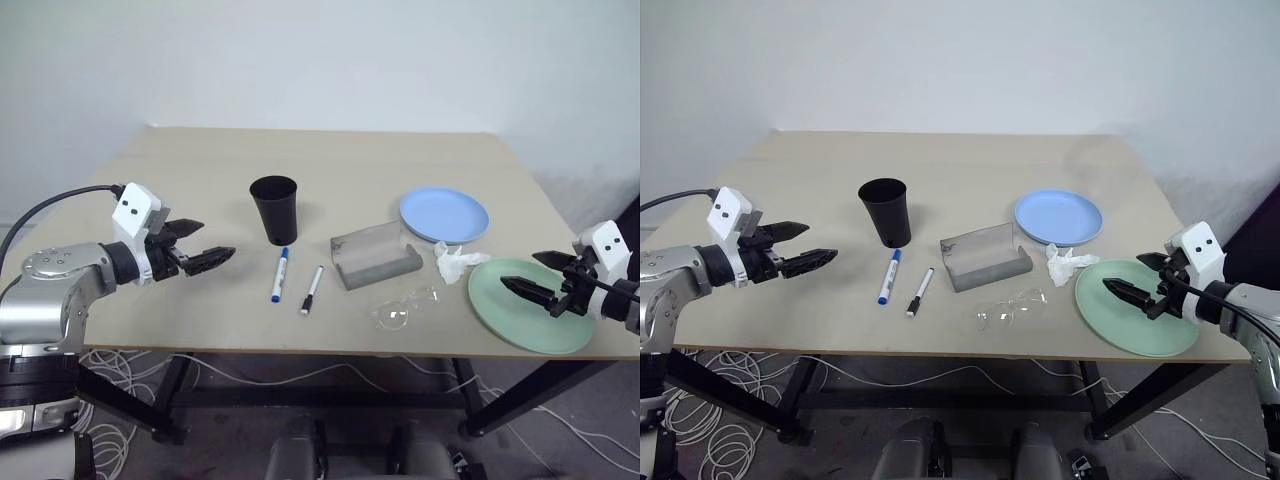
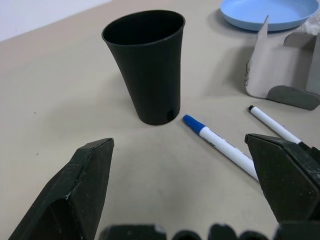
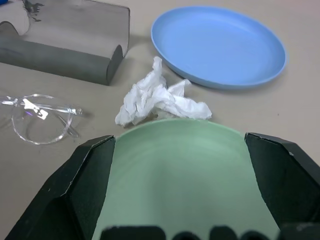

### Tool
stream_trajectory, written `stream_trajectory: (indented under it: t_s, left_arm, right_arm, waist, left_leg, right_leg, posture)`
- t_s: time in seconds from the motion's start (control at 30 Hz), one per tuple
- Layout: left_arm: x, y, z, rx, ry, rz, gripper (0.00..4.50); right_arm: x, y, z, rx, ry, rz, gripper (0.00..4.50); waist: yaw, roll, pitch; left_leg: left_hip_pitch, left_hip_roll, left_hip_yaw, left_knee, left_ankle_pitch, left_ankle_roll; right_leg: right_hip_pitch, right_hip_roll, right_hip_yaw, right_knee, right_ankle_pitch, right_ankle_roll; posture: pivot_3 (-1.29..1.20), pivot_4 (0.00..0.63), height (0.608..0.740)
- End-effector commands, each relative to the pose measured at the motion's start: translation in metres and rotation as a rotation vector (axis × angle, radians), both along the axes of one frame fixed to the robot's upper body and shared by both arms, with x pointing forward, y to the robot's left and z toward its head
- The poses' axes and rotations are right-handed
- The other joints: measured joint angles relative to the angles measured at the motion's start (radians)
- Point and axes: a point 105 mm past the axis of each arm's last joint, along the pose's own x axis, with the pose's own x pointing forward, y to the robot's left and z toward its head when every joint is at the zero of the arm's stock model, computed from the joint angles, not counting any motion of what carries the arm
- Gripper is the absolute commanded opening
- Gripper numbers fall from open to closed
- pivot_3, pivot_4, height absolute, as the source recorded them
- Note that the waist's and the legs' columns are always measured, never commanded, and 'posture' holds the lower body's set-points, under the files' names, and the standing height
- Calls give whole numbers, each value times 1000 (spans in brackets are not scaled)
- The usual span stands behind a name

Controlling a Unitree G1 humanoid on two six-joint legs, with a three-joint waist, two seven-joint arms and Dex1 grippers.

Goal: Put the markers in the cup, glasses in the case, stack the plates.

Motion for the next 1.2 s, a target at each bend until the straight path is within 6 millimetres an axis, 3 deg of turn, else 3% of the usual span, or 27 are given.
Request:
stream_trajectory:
  t_s: [0.03,0.33,0.57,0.67,0.77,1.13,1.2]
  left_arm:
    - [-3,-6,10,-26,-53,-11,4462]
    - [-5,-26,3,-62,-49,-25,4462]
    - [-4,-31,-3,-80,-44,-38,4462]
    - [-3,-34,-5,-86,-41,-41,4462]
    - [-2,-35,-7,-90,-40,-41,4500]
    - [-3,-36,-13,-104,-37,-36,4500]
    - [-4,-36,-13,-105,-37,-35,4500]
  right_arm:
    - [7,-11,14,-13,-37,-61,4500]
    - [13,-66,-4,-45,37,-336,4500]
    - [6,-93,-26,-4,140,-487,4500]
    - [6,-96,-30,31,163,-528,4500]
    - [6,-98,-31,57,174,-564,3929]
    - [5,-86,-38,203,282,-632,196]
    - [5,-83,-36,235,288,-637,26]
  waist:
    - [-1,0,0]
    - [0,0,0]
    - [-1,0,0]
    - [-1,0,0]
    - [-1,0,0]
    - [-2,0,0]
    - [-4,-1,-1]
  left_leg:
    - [0,0,0,0,0,0]
    - [0,0,0,0,0,0]
    - [0,0,0,1,0,0]
    - [0,0,0,1,0,0]
    - [0,0,0,1,0,0]
    - [1,0,0,2,0,1]
    - [2,0,0,2,0,1]
  right_leg:
    - [0,0,0,0,0,0]
    - [0,0,0,0,0,0]
    - [0,1,0,1,0,0]
    - [0,1,0,1,0,0]
    - [0,1,0,1,0,0]
    - [2,2,0,1,0,0]
    - [3,2,0,1,0,0]
  posture:
    - [0,0,639]
    - [0,0,639]
    - [0,0,639]
    - [0,0,639]
    - [0,0,639]
    - [0,0,639]
    - [0,0,639]
